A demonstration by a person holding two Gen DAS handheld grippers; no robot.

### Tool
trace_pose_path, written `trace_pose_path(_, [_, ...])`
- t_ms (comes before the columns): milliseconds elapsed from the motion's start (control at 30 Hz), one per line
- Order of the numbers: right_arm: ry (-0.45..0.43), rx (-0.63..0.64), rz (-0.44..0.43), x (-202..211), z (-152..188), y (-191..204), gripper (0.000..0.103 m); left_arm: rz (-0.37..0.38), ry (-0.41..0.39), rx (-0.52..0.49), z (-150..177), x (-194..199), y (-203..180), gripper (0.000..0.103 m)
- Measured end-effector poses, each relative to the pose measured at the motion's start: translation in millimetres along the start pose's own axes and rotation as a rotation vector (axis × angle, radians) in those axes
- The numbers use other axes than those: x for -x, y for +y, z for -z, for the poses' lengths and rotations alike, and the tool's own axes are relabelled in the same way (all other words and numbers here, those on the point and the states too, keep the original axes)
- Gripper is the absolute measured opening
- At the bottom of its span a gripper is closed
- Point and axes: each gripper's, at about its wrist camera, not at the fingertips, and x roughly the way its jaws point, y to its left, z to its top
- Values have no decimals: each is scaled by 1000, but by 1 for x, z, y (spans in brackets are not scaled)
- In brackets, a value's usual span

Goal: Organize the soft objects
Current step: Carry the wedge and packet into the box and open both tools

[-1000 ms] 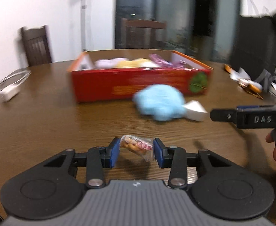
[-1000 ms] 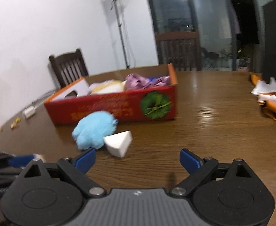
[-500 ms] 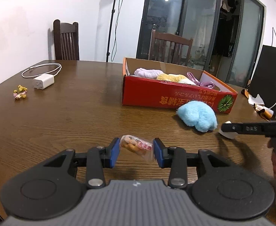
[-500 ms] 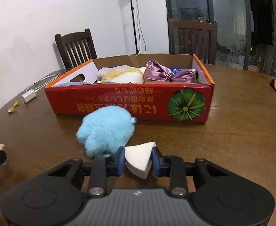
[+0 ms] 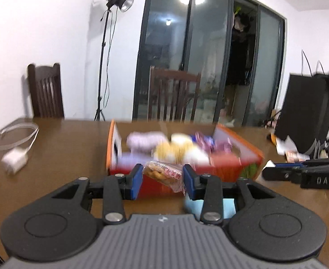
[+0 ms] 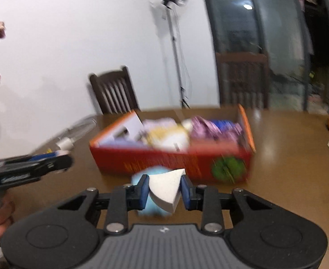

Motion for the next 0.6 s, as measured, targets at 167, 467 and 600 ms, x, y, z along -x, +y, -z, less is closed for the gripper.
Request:
trace_pose_path(167, [-28,19,-35,-70,-69,-7,30,-31,41,-26,-47,-82,13,40])
trace_pose_path(467, [69,-113,6,-207,-118,-28,44,-73,143,44,-58,-178,45,58])
trace_pose_path(600, [65,-138,23,-223,-114,-31,58,-55,135,92,-55,-180,62,69])
